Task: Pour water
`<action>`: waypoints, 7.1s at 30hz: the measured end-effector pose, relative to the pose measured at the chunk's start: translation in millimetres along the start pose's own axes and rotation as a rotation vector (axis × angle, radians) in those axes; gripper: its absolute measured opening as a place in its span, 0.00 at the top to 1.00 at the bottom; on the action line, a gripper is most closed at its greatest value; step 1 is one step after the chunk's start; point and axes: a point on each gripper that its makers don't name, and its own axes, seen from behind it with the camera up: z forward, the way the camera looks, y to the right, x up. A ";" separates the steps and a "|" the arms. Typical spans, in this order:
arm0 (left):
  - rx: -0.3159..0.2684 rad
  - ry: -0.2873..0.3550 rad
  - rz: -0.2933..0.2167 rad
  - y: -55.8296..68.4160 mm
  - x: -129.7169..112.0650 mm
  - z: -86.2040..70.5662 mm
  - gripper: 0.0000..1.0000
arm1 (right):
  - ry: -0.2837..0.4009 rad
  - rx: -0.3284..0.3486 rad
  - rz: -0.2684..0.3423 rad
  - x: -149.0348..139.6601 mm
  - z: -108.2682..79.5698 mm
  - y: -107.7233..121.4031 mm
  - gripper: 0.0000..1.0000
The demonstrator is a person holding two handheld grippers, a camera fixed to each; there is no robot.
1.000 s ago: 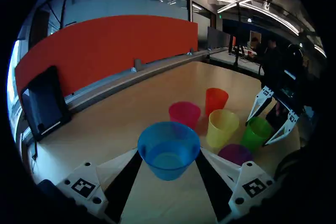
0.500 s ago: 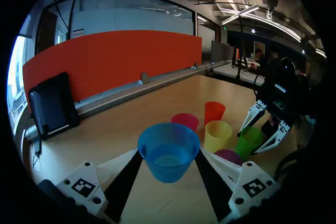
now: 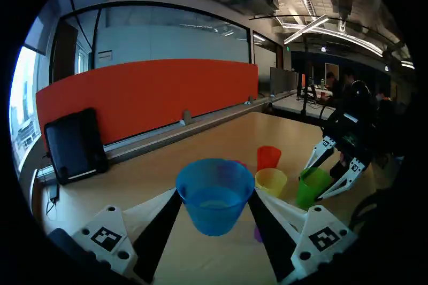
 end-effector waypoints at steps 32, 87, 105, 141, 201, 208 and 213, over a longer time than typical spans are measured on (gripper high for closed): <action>0.047 0.130 0.007 31.3 47.7 -46.7 0.15 | 0.284 -0.065 -0.027 111.6 -50.5 0.3 0.09; 0.148 0.302 0.210 50.1 125.8 -87.1 0.15 | 0.417 -0.023 -0.079 191.8 -61.7 -8.4 0.10; 0.215 0.318 0.424 57.1 163.6 -84.4 0.15 | 0.434 0.012 -0.079 193.5 -54.0 -15.4 0.10; 0.275 0.332 0.713 70.8 216.0 -80.0 0.15 | 0.434 0.080 -0.097 196.4 -27.4 -41.6 0.10; 0.345 0.342 1.126 90.8 256.9 -71.5 0.15 | 0.453 0.100 -0.086 200.1 -23.2 -41.3 0.11; 0.352 0.343 1.163 94.2 260.8 -72.5 0.15 | 0.456 0.097 -0.087 200.5 -24.6 -40.8 0.11; 0.353 0.343 1.190 97.3 262.2 -72.8 0.15 | 0.459 0.094 -0.088 200.5 -26.1 -39.6 0.11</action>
